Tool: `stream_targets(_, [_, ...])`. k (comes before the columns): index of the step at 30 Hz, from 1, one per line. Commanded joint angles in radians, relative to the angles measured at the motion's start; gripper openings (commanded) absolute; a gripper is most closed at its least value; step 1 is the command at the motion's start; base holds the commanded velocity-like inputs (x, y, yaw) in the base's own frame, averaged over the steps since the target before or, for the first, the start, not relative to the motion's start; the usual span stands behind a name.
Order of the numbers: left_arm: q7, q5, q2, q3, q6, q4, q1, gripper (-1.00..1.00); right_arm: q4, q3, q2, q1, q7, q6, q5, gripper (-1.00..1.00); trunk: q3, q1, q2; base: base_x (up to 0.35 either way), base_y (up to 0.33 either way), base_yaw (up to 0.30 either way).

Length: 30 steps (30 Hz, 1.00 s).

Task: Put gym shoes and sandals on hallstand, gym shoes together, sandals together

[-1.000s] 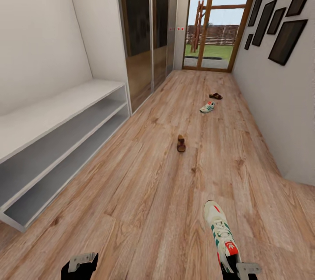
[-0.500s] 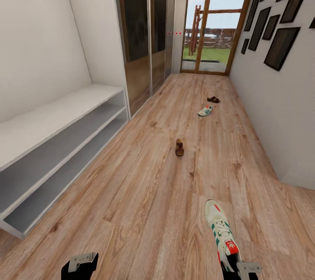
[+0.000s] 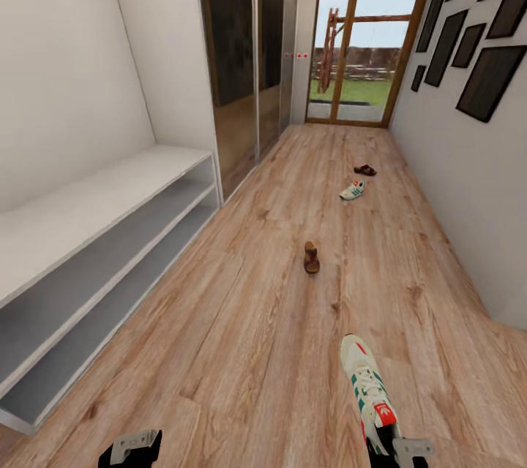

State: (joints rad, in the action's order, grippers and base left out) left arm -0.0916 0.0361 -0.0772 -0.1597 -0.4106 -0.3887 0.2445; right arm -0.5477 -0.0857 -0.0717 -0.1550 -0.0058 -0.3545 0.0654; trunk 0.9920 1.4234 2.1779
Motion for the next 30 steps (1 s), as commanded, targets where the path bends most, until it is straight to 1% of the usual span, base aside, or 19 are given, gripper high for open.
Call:
stream_targets(1, [-0.01, 0.004, 0.001, -0.006, -0.002, 0.002, 0.001, 1.0, 0.001, -0.002, 0.001, -0.001, 0.0, -0.003, 0.007, -1.0, 0.001, 0.0, 0.0, 0.313, 0.143, 0.0])
stream_targets(12, [-0.01, 0.005, 0.001, -0.006, -0.002, 0.002, 0.001, 1.0, 0.0, -0.003, 0.002, -0.001, -0.001, -0.003, 0.006, -1.0, 0.0, 0.0, 0.0, 0.315, 0.139, -0.023])
stream_targets(18, [-0.01, 0.005, 0.001, -0.006, -0.002, 0.002, 0.001, 1.0, 0.0, -0.003, 0.002, -0.001, 0.0, -0.002, 0.005, -1.0, -0.003, 0.0, 0.0, 0.316, 0.139, -0.205])
stream_targets(30, [-0.01, 0.005, 0.001, -0.006, -0.002, 0.002, 0.0, 1.0, -0.001, -0.003, 0.001, -0.001, 0.0, -0.002, 0.005, -1.0, -0.012, 0.0, 0.0, 0.316, 0.171, -0.258])
